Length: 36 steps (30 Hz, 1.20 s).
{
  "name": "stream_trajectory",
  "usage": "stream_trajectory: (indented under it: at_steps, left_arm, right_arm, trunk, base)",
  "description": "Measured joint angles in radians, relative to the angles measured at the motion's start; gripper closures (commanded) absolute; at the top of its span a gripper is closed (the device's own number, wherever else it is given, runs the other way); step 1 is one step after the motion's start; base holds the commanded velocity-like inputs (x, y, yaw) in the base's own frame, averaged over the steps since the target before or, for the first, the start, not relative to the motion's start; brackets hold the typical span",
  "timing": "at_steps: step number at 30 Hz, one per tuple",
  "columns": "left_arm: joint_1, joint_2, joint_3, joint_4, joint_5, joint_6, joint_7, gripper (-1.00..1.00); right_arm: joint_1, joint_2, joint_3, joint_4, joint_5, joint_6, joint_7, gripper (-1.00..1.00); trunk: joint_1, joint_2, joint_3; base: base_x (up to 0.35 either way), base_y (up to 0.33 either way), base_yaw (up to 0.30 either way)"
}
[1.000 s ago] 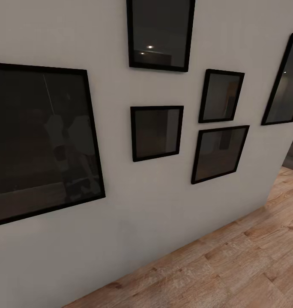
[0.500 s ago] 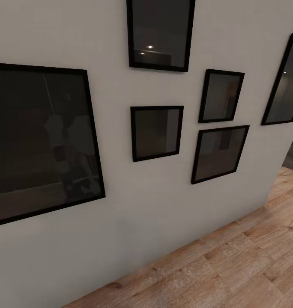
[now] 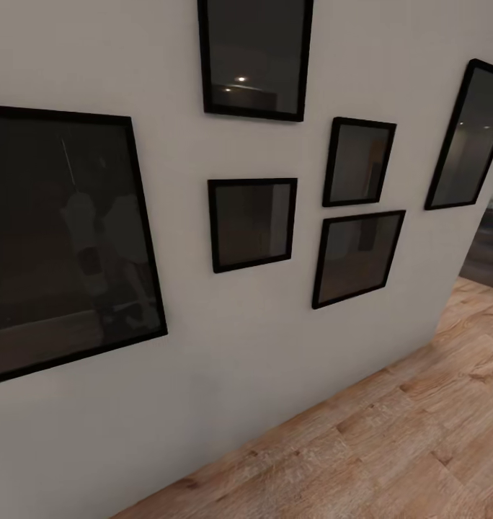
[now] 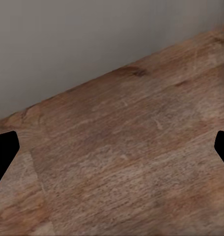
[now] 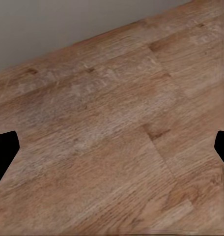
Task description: Pick up the two gym shoes and the two sandals from the corridor floor and place them onto the hallstand (shoe rack) in the corridor, making sure they are on the rack and not on the floor. Arrange them so the two gym shoes are next to each other and the two sandals are next to each other.
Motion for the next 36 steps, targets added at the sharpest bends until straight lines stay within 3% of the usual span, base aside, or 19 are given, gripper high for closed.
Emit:
stream_trajectory:
  at_steps: [10,24,36]
  left_arm:
    - [0.000,0.001,0.000,0.000,0.001,0.000,0.000,-1.00]
    - [0.000,-0.001,0.000,-0.001,0.001,0.000,0.002,-1.00]
    - [0.000,-0.001,0.000,-0.001,0.001,0.000,0.008,-1.00]
  right_arm:
    - [0.000,0.001,0.000,0.003,0.000,-0.001,0.000,-1.00]
    - [0.000,0.001,0.000,0.002,0.000,-0.002,-0.001,-1.00]
    - [0.000,0.000,0.000,0.002,0.000,-0.003,-0.001,-1.00]
  trunk:
    - [0.000,0.000,0.000]
    - [0.000,0.000,0.000]
    - [0.000,0.000,0.000]
  base:
    - [0.113,0.017,-0.231]
    - [0.040,0.006,-0.022]
    - [0.182,0.000,-0.020]
